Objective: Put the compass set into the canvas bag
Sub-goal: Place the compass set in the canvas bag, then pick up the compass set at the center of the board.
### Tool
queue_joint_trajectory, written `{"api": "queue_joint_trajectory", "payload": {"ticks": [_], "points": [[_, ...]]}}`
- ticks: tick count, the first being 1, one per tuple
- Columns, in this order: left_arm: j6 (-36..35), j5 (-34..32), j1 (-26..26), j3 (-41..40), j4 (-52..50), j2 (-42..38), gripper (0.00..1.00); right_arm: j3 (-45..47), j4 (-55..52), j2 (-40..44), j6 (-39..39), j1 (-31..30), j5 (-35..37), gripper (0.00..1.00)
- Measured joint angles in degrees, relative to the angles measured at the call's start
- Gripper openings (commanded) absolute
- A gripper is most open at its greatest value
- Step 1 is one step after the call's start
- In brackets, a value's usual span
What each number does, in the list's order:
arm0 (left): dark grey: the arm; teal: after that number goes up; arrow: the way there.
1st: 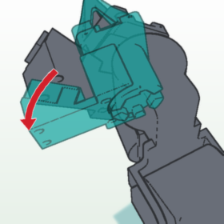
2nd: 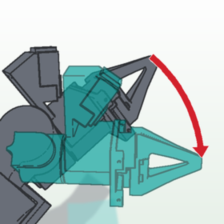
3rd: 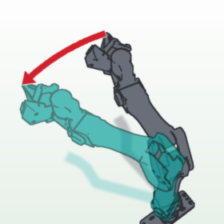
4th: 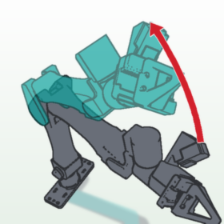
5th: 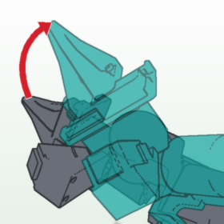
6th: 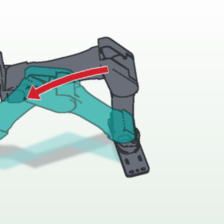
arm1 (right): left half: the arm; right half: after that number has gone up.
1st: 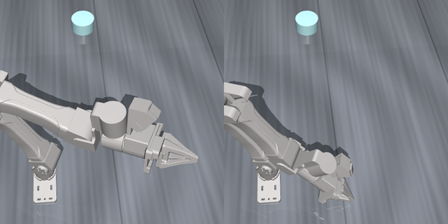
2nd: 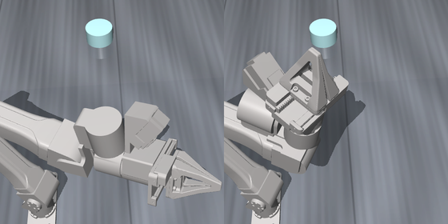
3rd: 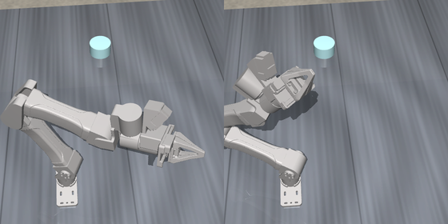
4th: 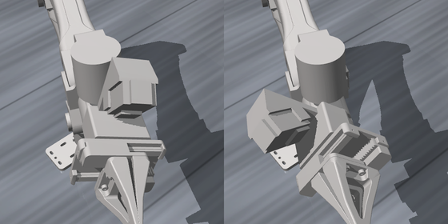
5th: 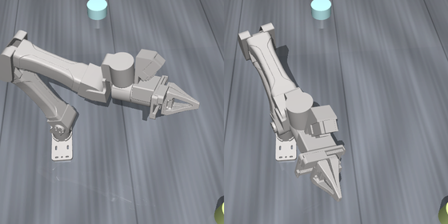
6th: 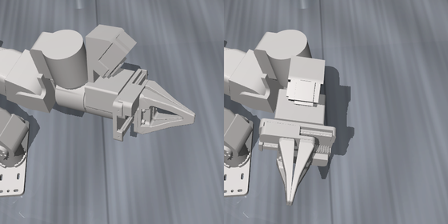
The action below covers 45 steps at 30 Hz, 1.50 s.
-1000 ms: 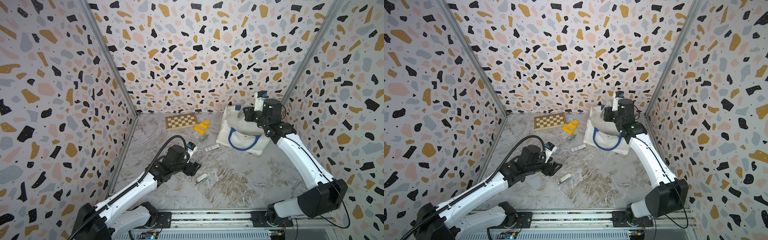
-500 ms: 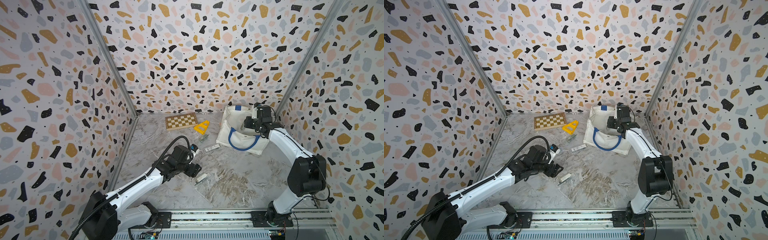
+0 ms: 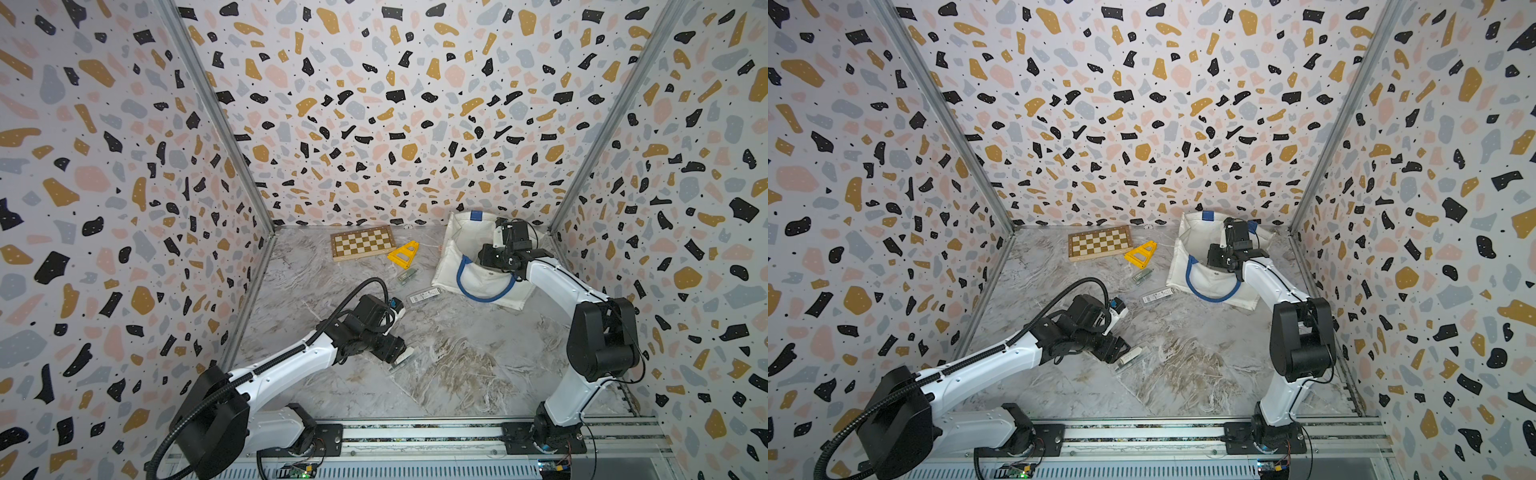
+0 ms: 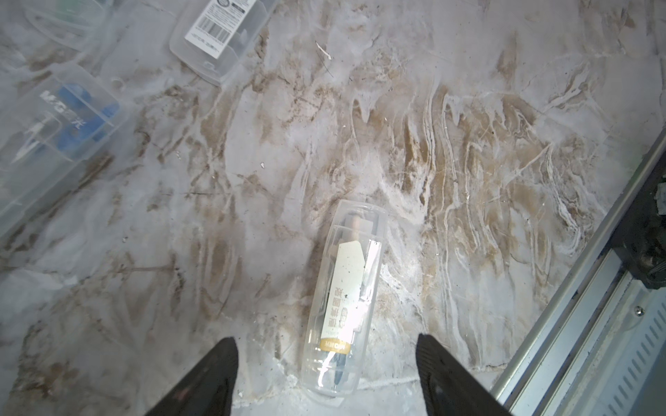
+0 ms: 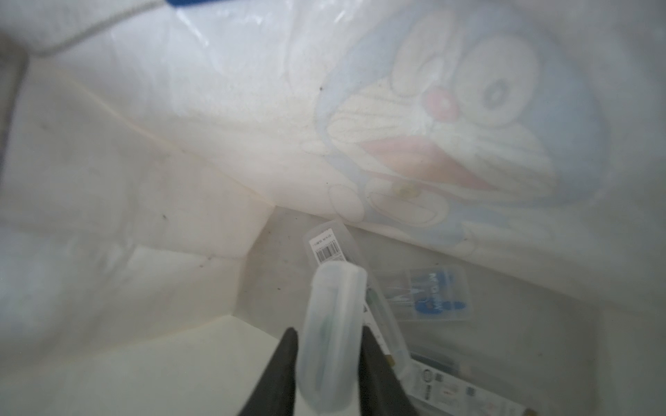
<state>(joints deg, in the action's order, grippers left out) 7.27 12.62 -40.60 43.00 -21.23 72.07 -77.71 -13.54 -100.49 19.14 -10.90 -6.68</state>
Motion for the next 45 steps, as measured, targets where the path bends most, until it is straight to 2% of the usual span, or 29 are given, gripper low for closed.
{"api": "queue_joint_trajectory", "payload": {"ticks": [5,9,16,22,27,36,39,42,45], "points": [[0.1,-0.7,-0.7,0.0,0.0,1.6,0.79,-0.1,-0.1,0.3,-0.4,0.0,0.9,0.64],[0.9,-1.6,-1.0,-0.2,0.1,2.5,0.80,-0.5,-1.5,2.5,-0.9,0.0,2.6,0.69],[2.8,-6.1,-4.2,2.1,-2.0,8.5,0.80,-2.4,-2.4,10.9,-0.8,-0.1,3.5,0.70],[3.9,-7.2,-6.6,4.2,-2.3,13.1,0.81,-2.9,-2.3,17.8,-0.8,-1.9,3.4,0.72],[3.9,-7.9,-7.1,6.6,-3.0,17.9,0.82,-0.7,-1.9,20.3,-0.8,-2.6,2.1,0.72],[3.9,-9.2,-7.1,8.7,-4.6,22.0,0.83,3.2,-2.0,21.2,-1.2,-2.6,0.5,0.76],[3.9,-9.4,-7.1,10.0,-5.2,23.3,0.80,3.7,-2.0,21.6,-1.4,-2.6,0.2,0.76],[3.9,-9.8,-7.1,10.5,-5.5,23.8,0.72,3.7,-1.9,22.1,-1.5,-2.6,-0.2,0.76],[3.9,-10.1,-7.1,10.7,-5.8,24.0,0.68,3.7,-1.9,22.6,-1.5,-2.6,-0.6,0.76]]}}
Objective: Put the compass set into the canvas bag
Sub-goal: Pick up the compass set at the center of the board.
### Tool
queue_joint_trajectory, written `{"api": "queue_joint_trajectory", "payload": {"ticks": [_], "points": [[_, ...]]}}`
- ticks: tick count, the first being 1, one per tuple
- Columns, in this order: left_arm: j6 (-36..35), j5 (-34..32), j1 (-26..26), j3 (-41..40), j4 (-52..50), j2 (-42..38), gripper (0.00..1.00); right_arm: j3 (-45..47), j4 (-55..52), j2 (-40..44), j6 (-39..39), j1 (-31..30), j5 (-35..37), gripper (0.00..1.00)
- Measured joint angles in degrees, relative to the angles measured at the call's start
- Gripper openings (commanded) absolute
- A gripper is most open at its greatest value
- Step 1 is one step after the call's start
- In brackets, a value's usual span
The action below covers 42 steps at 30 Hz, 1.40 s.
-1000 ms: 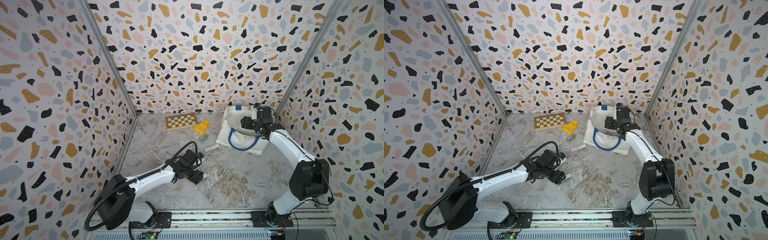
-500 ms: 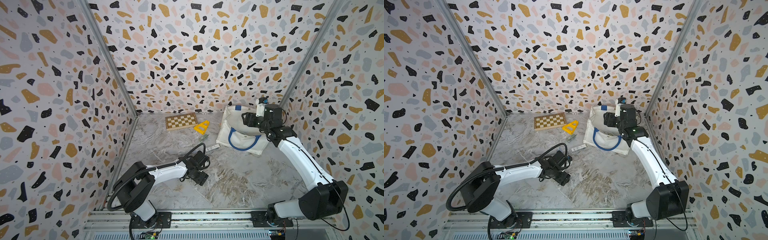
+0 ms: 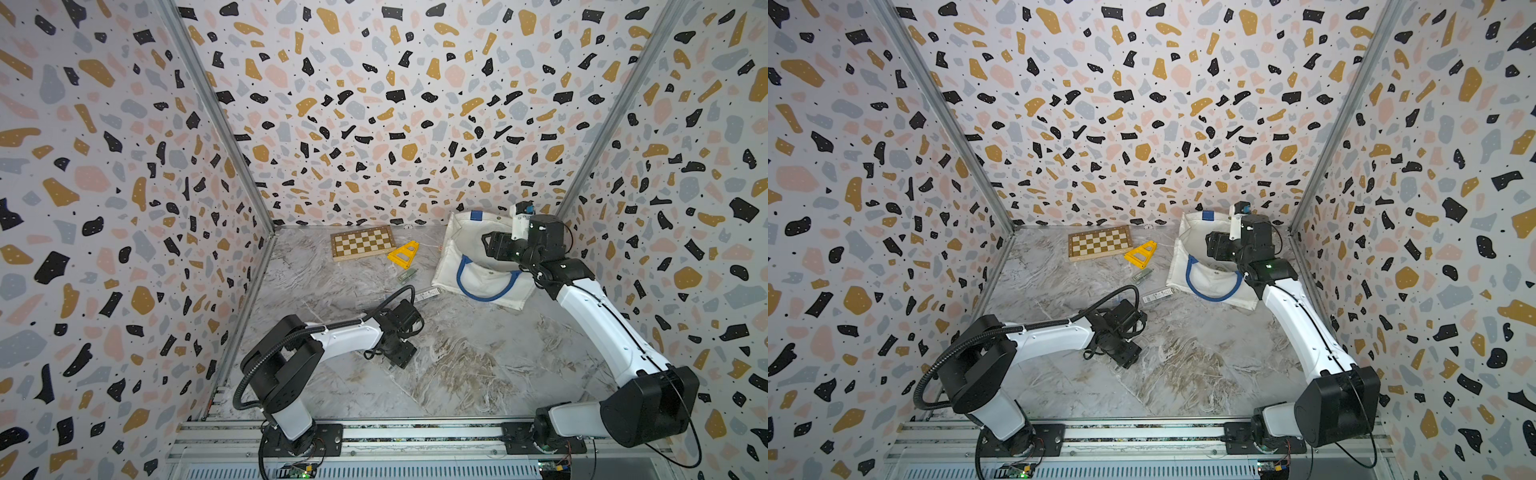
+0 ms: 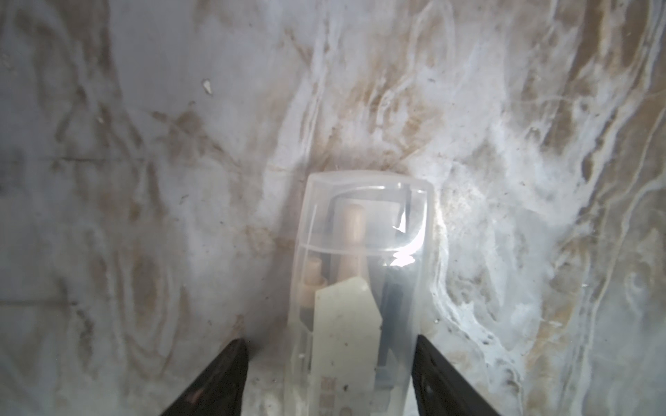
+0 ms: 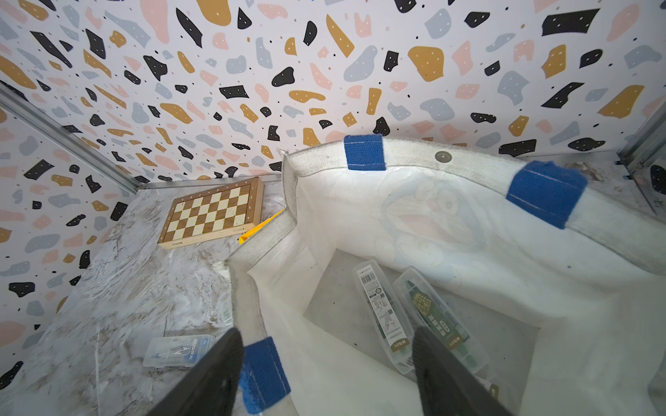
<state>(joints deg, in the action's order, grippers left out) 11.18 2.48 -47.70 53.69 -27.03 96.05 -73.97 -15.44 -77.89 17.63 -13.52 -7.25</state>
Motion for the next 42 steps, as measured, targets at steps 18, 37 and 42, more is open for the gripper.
{"api": "queue_joint_trajectory", "payload": {"ticks": [18,37,42], "points": [[1.6,-2.6,-2.9,-5.5,5.2,-8.7,0.26,1.2,0.5,1.9,0.4,-2.3,-3.5,0.76],[-5.2,-11.3,-3.0,-7.0,13.8,-28.7,0.21,2.3,0.5,-1.7,0.6,-21.6,-18.6,0.79],[-5.8,-12.5,-3.0,-7.0,14.8,-29.2,0.21,6.8,1.7,-2.0,2.2,-21.7,-24.1,0.79]]}}
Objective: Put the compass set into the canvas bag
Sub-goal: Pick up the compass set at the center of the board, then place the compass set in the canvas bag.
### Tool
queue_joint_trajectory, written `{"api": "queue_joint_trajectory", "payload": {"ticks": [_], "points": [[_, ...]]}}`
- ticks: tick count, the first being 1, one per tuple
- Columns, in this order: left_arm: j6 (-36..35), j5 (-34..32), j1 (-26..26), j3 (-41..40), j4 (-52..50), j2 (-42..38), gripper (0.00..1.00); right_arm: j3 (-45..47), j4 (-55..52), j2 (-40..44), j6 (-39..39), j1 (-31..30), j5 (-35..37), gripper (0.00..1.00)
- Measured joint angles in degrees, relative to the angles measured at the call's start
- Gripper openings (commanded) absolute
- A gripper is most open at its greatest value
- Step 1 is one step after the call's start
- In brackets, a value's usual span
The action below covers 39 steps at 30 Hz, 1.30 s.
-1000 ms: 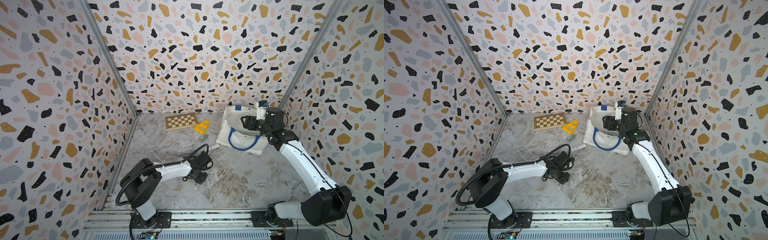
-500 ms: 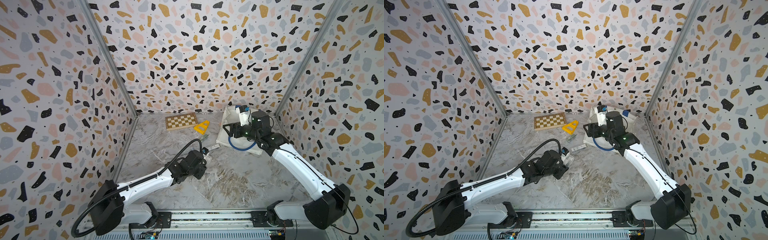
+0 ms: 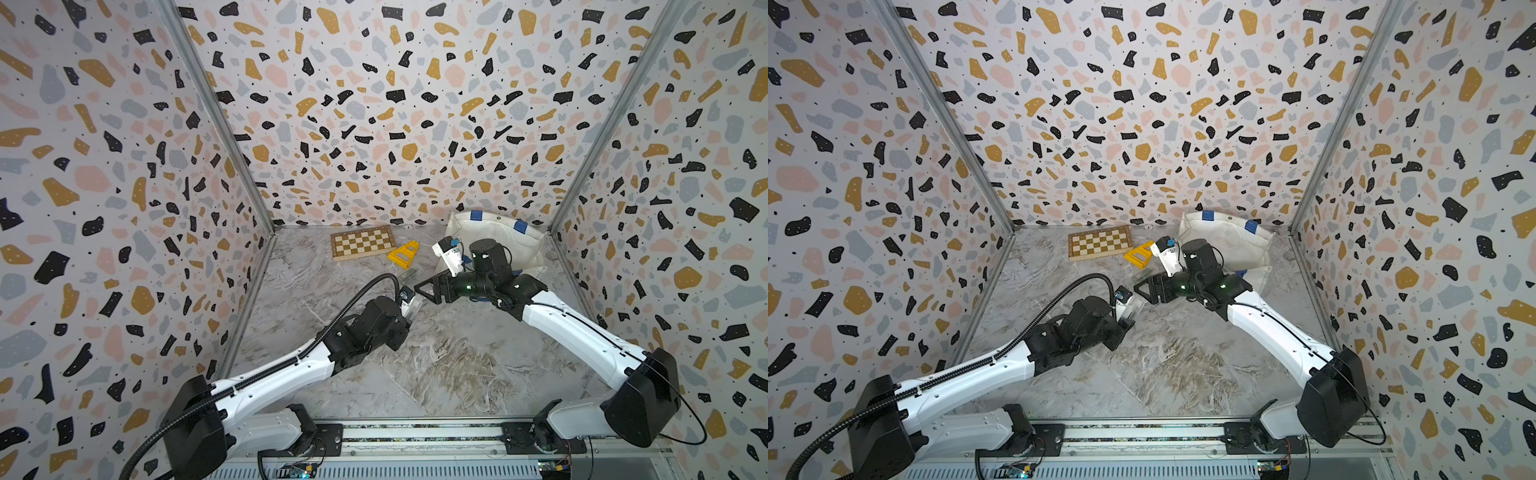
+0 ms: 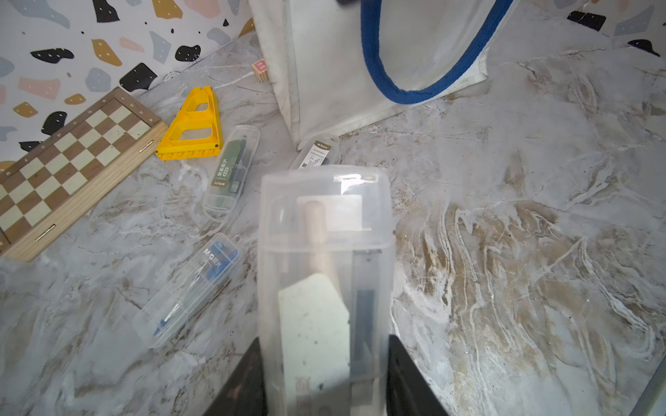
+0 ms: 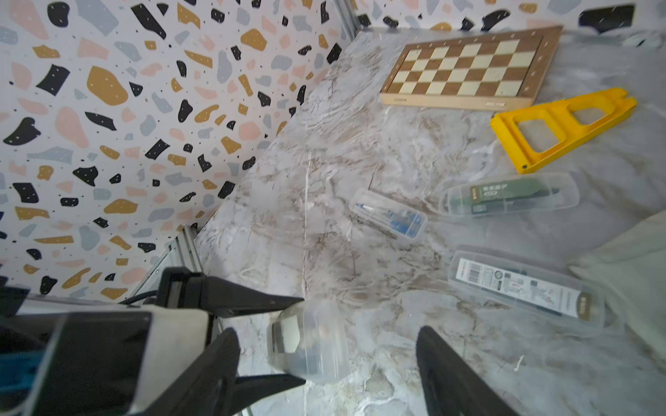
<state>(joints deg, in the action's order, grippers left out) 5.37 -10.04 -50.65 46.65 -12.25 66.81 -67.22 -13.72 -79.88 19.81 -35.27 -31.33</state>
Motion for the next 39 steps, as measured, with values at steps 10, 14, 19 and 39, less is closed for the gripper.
{"api": "queue_joint_trajectory", "payload": {"ticks": [10,14,19,39], "points": [[-0.3,-0.8,0.0,0.0,1.2,-0.6,0.20,4.2,4.3,-2.0,3.1,-1.0,-7.8,0.71],[-0.2,-0.8,0.0,0.0,1.3,-0.6,0.20,5.5,7.3,-3.0,5.0,-1.1,-10.3,0.62],[-0.2,-0.7,0.0,0.0,1.2,-0.6,0.20,5.9,9.6,-4.4,6.3,-1.1,-11.5,0.50],[0.8,-0.1,0.0,0.2,1.0,-0.7,0.71,6.0,9.1,-4.7,5.4,-1.4,-5.8,0.00]]}}
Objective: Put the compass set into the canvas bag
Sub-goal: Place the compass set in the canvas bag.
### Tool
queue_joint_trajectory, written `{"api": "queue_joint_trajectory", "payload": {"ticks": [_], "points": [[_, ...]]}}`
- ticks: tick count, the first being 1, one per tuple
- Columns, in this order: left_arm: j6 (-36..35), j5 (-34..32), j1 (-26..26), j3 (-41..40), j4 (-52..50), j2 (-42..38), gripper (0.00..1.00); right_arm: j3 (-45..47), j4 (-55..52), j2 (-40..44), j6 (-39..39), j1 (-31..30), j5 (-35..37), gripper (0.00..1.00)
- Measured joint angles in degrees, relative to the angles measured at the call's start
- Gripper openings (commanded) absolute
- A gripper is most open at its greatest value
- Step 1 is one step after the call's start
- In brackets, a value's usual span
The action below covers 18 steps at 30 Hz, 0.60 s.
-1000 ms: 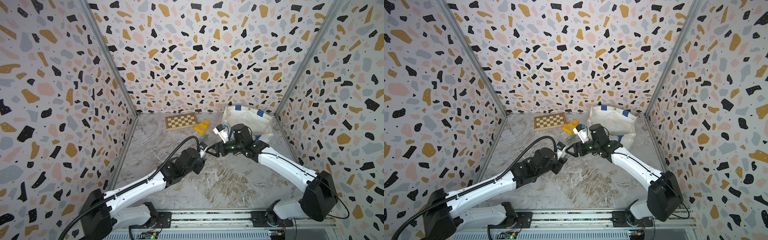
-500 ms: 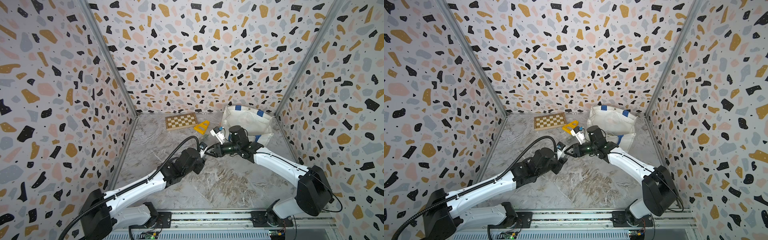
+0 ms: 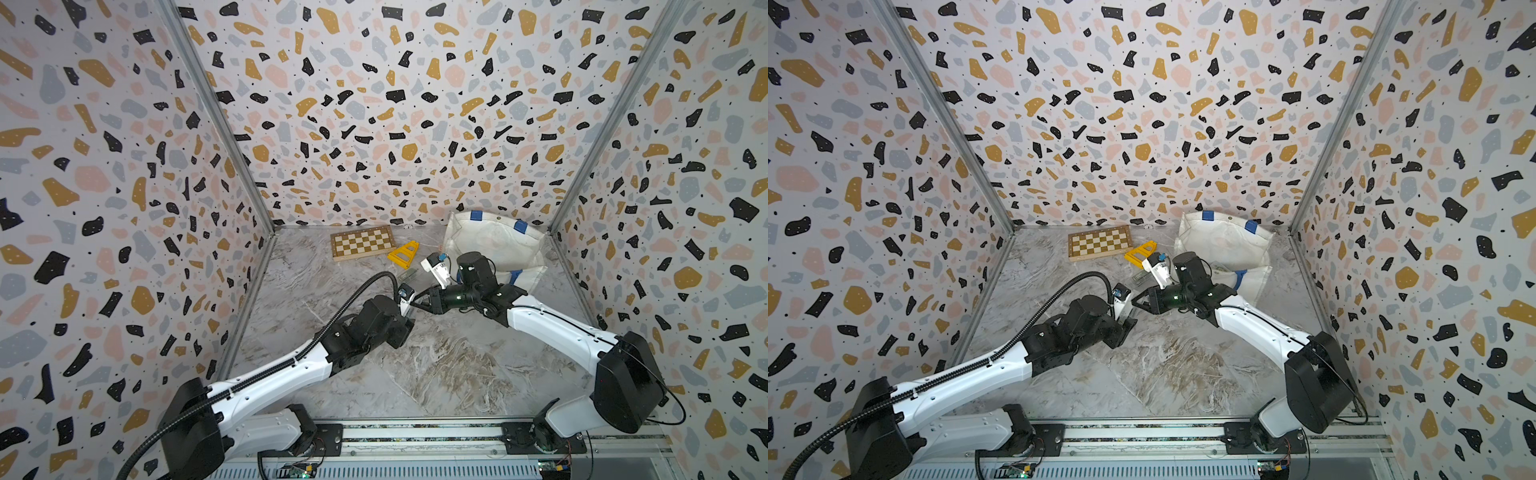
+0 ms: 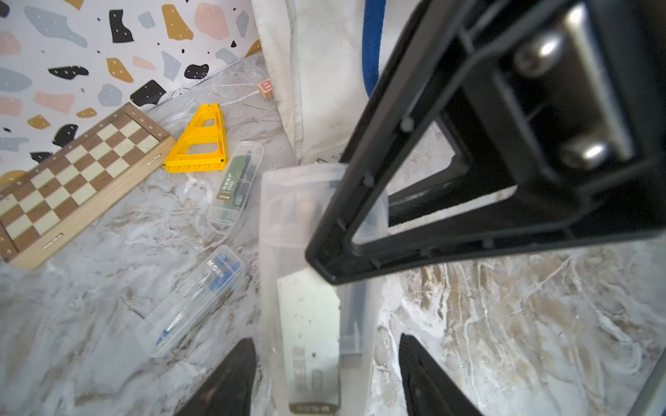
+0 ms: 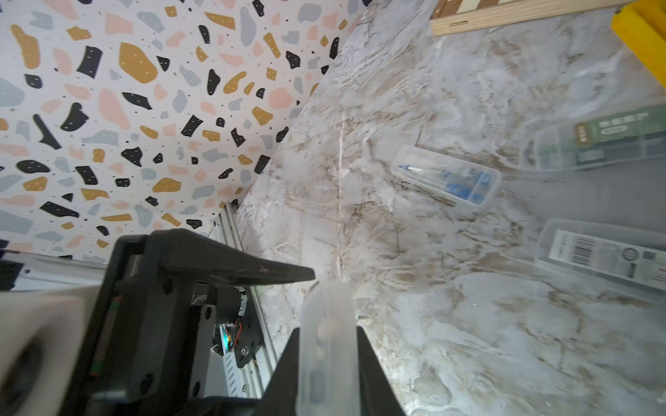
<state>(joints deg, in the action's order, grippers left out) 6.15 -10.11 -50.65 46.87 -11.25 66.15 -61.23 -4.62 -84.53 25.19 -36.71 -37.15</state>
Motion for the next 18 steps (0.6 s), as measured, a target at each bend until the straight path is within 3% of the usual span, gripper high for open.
{"api": "queue_joint_trajectory", "payload": {"ticks": [6,18], "points": [[0.5,0.7,0.0,-1.4,1.1,-3.1,0.78,-2.9,-5.1,0.4,-2.3,0.1,6.2,0.00],[1.1,2.4,0.2,-7.4,3.4,-3.9,0.82,-19.5,-11.6,2.3,-6.5,4.3,17.5,0.00]]}}
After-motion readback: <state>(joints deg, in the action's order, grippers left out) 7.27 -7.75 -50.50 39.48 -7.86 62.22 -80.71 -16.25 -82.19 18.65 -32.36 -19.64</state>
